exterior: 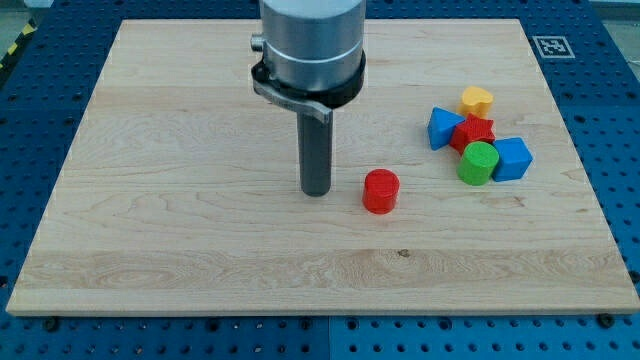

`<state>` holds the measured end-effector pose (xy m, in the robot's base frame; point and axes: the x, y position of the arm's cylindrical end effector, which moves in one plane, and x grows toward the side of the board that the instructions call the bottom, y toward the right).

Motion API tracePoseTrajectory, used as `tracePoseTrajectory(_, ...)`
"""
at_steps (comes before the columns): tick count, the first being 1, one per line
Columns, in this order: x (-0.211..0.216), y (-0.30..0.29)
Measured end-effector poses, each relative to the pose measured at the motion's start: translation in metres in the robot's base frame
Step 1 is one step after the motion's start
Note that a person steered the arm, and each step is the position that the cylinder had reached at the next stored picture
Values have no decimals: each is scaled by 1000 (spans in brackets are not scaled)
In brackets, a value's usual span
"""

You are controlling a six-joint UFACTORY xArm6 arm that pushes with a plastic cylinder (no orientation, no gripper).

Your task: Place the red circle to the bottom left of the green circle

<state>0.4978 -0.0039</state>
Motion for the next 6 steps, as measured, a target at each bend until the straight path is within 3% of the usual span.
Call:
tracePoseTrajectory(1,-12,96)
tracePoseTrajectory(2,-34,155)
tracePoseTrajectory(3,-19,118)
tracePoseTrajectory(4,32,74)
tracePoseTrajectory(5,40,122)
tracePoseTrajectory(6,7,199)
